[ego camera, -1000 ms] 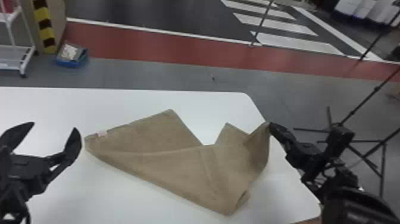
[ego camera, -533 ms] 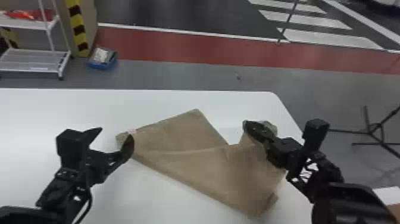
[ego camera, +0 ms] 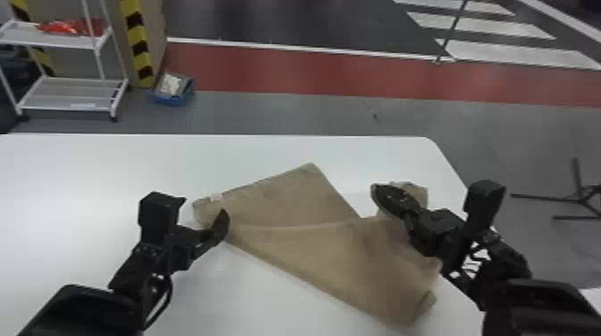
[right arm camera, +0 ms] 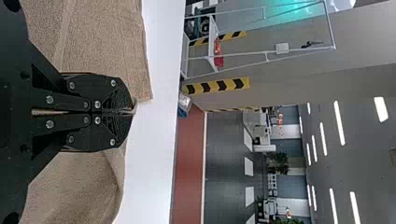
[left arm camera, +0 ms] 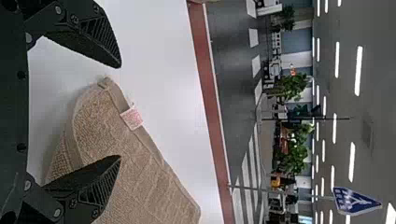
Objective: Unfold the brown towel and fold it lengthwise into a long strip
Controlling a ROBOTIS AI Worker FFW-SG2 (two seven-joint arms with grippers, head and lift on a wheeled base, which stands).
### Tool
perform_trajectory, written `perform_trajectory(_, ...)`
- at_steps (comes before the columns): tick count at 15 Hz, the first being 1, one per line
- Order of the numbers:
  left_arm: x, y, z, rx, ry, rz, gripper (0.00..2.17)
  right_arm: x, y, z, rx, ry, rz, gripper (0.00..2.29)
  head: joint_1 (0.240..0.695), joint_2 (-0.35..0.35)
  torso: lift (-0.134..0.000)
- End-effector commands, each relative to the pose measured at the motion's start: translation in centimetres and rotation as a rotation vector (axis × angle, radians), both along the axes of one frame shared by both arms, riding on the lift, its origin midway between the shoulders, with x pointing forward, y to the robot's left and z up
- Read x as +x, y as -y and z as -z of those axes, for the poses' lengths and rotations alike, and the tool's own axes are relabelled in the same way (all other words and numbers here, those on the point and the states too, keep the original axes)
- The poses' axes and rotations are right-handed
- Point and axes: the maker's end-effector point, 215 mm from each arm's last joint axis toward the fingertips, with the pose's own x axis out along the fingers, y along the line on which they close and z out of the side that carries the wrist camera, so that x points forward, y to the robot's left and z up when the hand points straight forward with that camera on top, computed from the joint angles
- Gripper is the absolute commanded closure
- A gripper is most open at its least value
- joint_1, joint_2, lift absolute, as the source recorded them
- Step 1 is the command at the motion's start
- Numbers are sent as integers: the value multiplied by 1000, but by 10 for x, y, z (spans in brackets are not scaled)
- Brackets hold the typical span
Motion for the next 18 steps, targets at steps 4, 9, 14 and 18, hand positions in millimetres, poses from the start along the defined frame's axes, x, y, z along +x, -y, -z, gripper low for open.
perform_trajectory(4, 6, 17, 14, 11, -19, 22, 329, -9, 5, -2, -3, -1, -3, 1362, 695, -189, -114)
perform_trajectory(9, 9, 11, 18, -1, -36, 17, 998, -9, 12, -8, 7, 13, 7, 1362, 695, -205, -114)
perform_trajectory(14, -8, -32, -6, -24, 7, -56, 1393, -4, 14, -17, 22, 30, 0, 1362, 695, -191, -114)
perform_trajectory(18, -20, -53, -21, -41, 18, -85, 1355, 3, 17, -21, 29, 36, 3, 1362, 695, -156, -114)
